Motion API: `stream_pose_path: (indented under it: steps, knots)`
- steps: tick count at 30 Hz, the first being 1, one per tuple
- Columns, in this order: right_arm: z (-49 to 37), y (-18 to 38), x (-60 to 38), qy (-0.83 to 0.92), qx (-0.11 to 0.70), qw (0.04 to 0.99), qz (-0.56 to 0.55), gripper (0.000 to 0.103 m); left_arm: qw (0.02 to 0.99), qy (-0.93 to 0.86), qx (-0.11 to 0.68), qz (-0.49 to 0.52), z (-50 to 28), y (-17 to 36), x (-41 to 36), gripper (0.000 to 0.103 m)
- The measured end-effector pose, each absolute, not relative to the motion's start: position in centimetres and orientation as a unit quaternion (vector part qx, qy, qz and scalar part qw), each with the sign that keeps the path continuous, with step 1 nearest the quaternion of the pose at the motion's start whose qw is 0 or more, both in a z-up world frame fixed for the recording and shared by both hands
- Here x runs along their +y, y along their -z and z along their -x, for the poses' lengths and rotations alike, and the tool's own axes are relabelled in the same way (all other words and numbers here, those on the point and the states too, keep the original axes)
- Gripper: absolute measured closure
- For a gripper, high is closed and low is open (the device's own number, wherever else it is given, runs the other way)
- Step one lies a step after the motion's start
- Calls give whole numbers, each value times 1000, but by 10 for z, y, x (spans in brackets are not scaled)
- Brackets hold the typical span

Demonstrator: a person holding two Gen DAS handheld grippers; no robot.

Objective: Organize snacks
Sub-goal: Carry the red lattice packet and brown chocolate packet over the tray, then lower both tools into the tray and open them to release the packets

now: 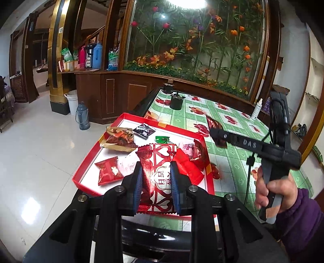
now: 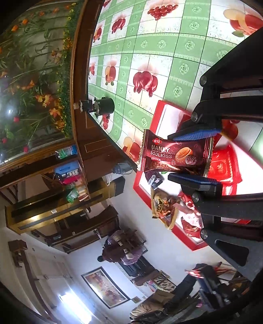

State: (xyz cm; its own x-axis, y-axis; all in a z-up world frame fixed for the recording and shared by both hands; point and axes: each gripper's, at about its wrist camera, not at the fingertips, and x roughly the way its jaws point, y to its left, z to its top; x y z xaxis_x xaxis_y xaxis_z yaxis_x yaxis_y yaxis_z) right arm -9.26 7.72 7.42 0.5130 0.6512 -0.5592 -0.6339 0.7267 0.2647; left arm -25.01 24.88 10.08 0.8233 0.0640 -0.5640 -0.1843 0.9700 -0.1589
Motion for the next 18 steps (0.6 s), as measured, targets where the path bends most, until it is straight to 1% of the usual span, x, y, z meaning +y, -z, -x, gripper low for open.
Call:
stream_pose_path:
  steps: [18]
  knots:
    - [79, -73, 19, -372, 323, 868, -57, 72, 944, -59, 315, 78, 216, -104, 213, 80]
